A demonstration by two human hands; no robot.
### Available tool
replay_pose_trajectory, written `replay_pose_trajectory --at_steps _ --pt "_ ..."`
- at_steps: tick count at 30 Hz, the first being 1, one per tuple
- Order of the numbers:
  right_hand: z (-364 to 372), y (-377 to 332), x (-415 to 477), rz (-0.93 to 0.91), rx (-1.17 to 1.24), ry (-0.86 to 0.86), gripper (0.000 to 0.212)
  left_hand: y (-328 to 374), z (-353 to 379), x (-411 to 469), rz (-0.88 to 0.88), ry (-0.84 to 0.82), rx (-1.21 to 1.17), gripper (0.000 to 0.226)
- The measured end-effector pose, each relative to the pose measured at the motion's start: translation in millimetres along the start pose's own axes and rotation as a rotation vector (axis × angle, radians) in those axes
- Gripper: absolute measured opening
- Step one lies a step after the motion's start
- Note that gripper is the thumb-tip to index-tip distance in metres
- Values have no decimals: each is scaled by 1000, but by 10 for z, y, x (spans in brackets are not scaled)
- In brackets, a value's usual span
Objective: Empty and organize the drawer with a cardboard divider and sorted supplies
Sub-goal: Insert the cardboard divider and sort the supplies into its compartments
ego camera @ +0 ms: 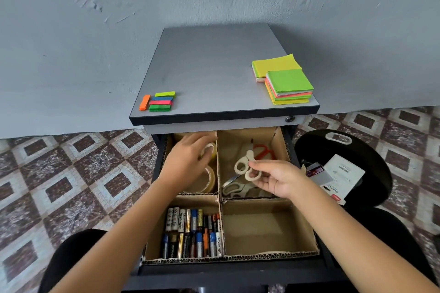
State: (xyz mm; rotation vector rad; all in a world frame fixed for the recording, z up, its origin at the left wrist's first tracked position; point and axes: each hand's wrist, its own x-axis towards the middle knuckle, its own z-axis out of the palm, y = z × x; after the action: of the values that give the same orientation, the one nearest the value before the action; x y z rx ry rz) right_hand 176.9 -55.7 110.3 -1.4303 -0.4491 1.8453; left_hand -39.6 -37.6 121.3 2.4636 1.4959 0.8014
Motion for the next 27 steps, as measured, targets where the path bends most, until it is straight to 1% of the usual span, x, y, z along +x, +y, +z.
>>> replay_pose_trajectory --at_steps 3,6,7,9,10,12,14,16,18,20,21,25,27 --pt "37 62 173 12 -31 63 8 -148 -15 -330 -265 77 -44 31" --pt "112 99 415 23 -67 128 13 -334 -25 -608 -428 129 27 38" --pt "147 108 500 31 -100 158 13 -379 -35 -669 -502 139 33 41" --pt "216 127 668 37 -207 253 13 -421 -49 -737 -662 131 -28 48" --pt "249 137 743 29 -251 304 14 -432 -43 -756 -714 115 -62 51" --pt "303 162 878 -6 -276 378 16 -433 -12 -768 -761 61 -102 52" --pt "335 183 995 -28 -244 410 18 -440 26 -765 -797 16 -155 51" --pt "348 195 1073 -35 -198 430 19 -457 47 -762 -823 0 -211 51" --pt "331 191 1119 -50 -205 456 19 -470 53 -765 -833 -3 -227 50" --pt "289 183 1153 -60 -322 456 26 -470 51 -767 -839 1 -228 50" --pt "258 178 1180 -83 -431 454 26 -469 54 -767 -841 8 -230 50" --pt "170 140 1223 -250 -961 536 19 -467 59 -771 -844 30 -243 50" --pt "153 136 1207 -324 -1131 549 15 -462 54 -773 -845 31 -245 49"
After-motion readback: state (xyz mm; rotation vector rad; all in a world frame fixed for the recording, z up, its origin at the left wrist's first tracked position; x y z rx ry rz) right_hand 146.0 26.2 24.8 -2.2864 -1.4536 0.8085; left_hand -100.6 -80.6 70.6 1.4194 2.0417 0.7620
